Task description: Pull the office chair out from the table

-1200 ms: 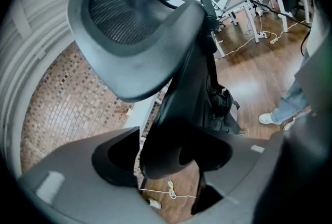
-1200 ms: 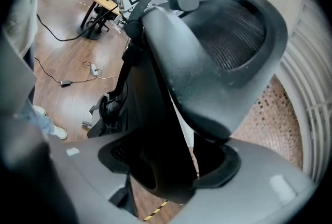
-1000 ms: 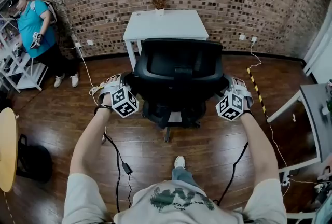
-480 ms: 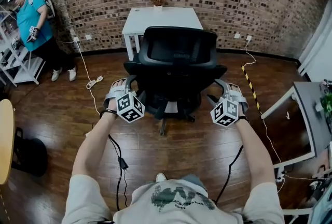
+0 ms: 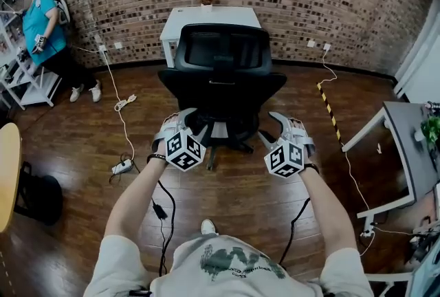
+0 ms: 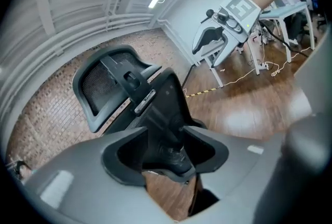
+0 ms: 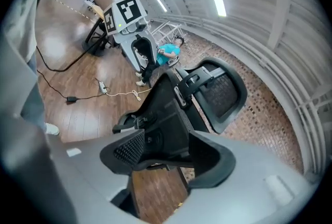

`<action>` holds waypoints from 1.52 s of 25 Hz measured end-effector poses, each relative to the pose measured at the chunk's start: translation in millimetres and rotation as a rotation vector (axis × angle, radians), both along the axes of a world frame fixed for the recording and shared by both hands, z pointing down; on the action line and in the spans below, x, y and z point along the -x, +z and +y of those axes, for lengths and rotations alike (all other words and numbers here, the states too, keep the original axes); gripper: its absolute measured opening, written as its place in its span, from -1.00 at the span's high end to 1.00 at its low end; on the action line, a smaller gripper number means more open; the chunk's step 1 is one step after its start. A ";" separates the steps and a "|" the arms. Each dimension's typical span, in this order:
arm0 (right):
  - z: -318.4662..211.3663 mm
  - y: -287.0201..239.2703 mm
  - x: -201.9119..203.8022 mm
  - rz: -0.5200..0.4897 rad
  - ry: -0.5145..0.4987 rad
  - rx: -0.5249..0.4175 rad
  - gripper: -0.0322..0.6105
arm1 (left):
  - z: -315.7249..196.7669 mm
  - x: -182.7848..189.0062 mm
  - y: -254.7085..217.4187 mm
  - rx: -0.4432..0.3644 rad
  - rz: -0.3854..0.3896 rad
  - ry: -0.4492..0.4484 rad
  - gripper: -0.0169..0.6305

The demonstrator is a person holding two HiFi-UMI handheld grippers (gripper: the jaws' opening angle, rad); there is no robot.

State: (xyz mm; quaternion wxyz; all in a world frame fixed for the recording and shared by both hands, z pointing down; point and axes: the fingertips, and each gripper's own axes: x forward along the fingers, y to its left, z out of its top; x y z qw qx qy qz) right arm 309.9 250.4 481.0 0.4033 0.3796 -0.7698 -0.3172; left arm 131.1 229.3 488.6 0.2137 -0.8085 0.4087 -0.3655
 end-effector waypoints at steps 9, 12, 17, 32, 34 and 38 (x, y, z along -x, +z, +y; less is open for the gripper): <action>76.8 -33.7 23.9 -0.189 -0.070 -0.041 0.25 | 88.9 -74.0 -46.3 0.039 0.325 0.058 0.37; 95.1 -46.0 29.1 -0.269 -0.082 -0.050 0.33 | 113.9 -85.5 -51.9 0.042 0.386 0.060 0.50; 127.6 -68.9 32.4 -0.429 -0.081 -0.065 0.43 | 152.5 -95.2 -63.5 0.028 0.497 0.023 0.67; 202.5 -103.4 46.4 -0.761 -0.110 -0.046 0.89 | 225.5 -111.6 -93.8 0.013 0.826 -0.071 0.90; 206.0 -101.9 45.8 -0.802 -0.109 -0.029 0.89 | 229.4 -113.0 -95.3 -0.004 0.830 -0.066 0.90; 207.8 -105.8 43.4 -0.859 -0.097 -0.009 0.89 | 230.0 -115.9 -95.7 -0.001 0.859 -0.054 0.90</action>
